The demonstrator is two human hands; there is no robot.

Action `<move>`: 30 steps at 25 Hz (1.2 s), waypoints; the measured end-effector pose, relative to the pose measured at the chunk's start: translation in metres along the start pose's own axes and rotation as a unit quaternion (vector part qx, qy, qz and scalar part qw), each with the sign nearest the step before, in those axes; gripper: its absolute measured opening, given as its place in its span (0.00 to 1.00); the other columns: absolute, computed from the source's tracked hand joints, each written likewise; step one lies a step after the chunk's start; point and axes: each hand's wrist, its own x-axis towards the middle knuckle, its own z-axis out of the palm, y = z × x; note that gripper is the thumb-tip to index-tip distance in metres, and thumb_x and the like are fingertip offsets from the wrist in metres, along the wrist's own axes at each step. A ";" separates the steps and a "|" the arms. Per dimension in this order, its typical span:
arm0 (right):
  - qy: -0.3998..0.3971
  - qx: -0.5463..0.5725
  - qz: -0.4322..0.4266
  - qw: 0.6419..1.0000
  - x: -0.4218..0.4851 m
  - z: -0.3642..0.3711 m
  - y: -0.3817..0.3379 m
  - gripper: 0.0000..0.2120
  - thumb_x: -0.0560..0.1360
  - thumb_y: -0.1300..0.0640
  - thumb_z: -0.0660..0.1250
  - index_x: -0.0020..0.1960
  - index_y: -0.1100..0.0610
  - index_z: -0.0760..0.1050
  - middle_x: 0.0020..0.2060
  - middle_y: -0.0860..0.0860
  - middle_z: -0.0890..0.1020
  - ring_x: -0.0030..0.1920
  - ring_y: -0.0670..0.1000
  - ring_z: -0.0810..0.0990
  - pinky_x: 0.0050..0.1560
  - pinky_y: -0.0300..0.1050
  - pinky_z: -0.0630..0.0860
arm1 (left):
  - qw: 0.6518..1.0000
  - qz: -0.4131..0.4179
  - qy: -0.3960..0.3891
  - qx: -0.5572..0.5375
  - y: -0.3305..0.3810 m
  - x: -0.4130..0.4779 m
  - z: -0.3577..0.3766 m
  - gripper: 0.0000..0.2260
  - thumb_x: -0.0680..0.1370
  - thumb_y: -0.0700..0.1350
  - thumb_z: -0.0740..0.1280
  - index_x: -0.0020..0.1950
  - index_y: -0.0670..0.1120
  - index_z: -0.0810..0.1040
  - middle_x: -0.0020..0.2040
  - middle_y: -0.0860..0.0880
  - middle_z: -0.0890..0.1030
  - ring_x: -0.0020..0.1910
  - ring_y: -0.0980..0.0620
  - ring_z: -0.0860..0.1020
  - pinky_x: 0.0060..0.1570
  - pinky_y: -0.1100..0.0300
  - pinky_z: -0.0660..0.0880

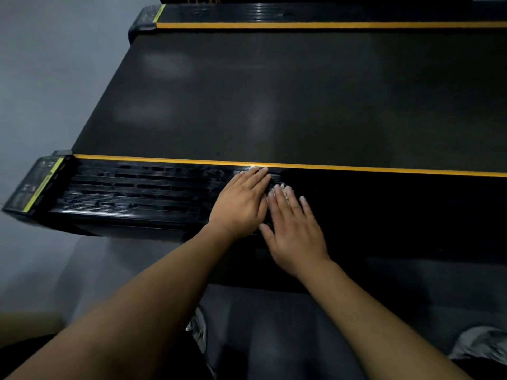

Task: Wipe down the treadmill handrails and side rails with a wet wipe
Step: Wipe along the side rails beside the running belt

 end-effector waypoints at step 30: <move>-0.064 0.011 0.179 0.982 0.027 -0.028 0.029 0.47 0.76 0.27 0.31 0.84 0.56 0.50 0.84 0.53 0.48 0.83 0.52 0.44 0.81 0.58 0.42 | 0.999 -0.005 -0.039 0.030 -0.093 -0.042 -0.035 0.31 0.84 0.59 0.48 0.82 0.44 0.62 0.82 0.46 0.61 0.82 0.49 0.55 0.81 0.49 0.54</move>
